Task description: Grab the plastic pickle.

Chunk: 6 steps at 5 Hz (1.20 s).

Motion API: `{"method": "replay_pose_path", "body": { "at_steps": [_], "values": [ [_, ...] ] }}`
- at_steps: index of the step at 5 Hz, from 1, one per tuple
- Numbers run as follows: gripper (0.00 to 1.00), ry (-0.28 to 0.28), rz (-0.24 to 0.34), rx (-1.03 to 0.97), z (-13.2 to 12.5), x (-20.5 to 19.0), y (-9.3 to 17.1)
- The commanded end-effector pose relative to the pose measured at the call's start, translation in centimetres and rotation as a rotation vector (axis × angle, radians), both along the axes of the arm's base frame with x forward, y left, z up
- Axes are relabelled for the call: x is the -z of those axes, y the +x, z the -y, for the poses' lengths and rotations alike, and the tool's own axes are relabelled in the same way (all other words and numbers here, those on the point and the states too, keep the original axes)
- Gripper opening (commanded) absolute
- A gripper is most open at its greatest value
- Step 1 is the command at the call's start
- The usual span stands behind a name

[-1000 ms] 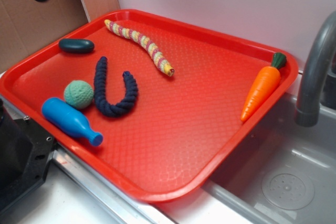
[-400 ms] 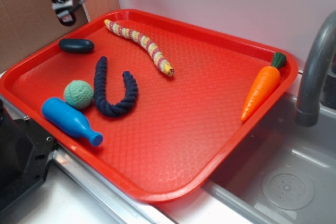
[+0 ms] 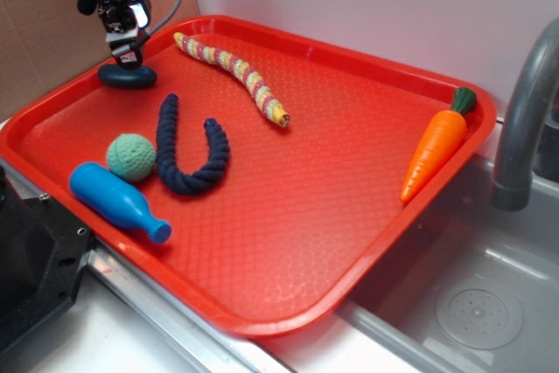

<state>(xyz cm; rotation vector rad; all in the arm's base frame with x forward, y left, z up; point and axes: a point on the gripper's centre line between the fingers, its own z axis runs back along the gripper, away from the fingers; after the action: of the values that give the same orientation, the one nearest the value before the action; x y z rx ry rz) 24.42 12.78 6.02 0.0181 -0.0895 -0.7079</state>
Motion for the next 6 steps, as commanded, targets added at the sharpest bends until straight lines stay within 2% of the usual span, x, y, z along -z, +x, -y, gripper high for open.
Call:
{"method": "replay_pose_path", "body": {
  "at_steps": [1,3,4,5,6],
  "values": [
    [1.00,0.021,0.035,0.039,-0.1,-0.1,-1.4],
    [1.00,0.008,0.018,0.054,-0.2,1.2,-0.4],
    [1.00,0.017,-0.024,0.012,-1.3,2.5,-0.8],
    [0.92,0.018,-0.031,-0.005,-1.6,3.0,-1.3],
    [0.00,0.017,-0.024,-0.007,-1.2,2.7,-1.4]
  ]
}}
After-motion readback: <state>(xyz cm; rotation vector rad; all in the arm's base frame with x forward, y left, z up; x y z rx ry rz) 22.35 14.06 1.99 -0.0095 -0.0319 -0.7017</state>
